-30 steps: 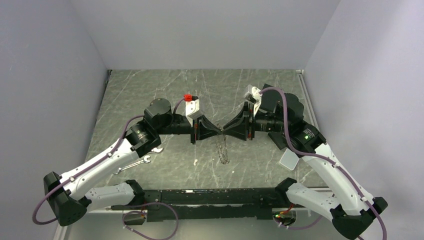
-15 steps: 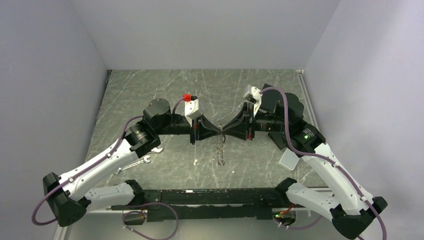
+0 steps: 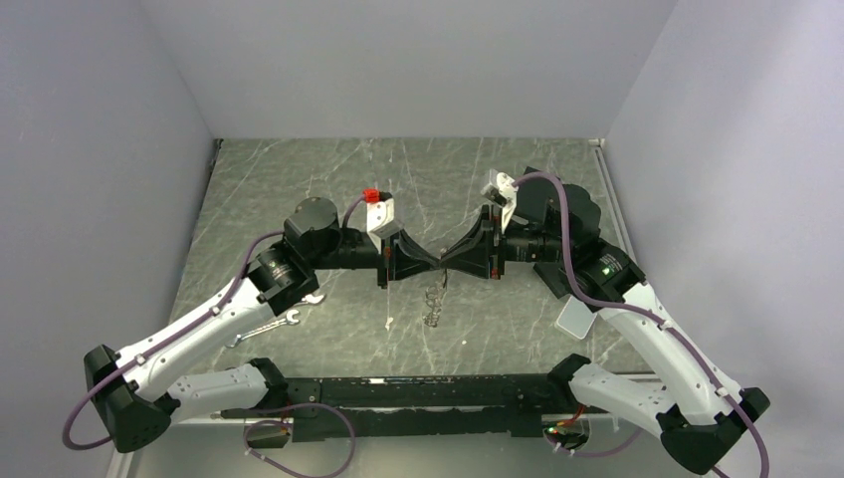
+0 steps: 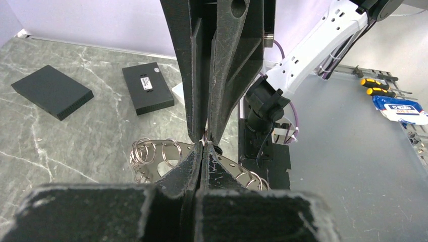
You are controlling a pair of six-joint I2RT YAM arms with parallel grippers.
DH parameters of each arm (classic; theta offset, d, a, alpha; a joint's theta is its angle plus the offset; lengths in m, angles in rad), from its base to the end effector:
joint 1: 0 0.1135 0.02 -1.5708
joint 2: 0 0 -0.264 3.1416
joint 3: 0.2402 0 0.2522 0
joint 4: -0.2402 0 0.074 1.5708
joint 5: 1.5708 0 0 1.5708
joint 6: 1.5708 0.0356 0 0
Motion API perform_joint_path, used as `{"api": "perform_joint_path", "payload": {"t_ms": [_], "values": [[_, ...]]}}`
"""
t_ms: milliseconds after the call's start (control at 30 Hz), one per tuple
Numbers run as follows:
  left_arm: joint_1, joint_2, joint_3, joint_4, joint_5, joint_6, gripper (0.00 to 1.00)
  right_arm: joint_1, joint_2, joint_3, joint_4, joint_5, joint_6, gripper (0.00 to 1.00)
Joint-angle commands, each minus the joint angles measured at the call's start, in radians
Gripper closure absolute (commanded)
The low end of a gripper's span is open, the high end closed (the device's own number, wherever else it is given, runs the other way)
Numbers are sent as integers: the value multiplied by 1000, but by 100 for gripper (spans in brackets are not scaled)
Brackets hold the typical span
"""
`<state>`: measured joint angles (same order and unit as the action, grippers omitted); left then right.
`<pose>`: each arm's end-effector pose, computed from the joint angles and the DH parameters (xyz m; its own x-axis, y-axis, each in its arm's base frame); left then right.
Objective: Put the keys on the keyring
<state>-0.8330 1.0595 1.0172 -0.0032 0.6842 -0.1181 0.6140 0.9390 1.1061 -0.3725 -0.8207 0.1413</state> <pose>0.1445 -0.1924 0.3887 -0.1480 0.0271 -0.9886 0.9876 0.0576 -0.1462 0.1418 0.1318 0.4064 -0.3028 -0.0960 -0.9482 -0.9450 0.1597 0.2856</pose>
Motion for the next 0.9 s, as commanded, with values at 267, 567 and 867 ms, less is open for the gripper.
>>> {"api": "perform_joint_path", "payload": {"t_ms": [267, 567, 867], "values": [[-2, -45, -10, 88, -9, -26, 100, 14, -2, 6, 37, -22, -5, 100], [-2, -42, -5, 68, -30, -26, 100, 20, 3, 4, 41, -18, 0, 100], [-2, -59, -8, 13, -100, -28, 63, 28, 7, 1, 18, 44, 28, 100]]}}
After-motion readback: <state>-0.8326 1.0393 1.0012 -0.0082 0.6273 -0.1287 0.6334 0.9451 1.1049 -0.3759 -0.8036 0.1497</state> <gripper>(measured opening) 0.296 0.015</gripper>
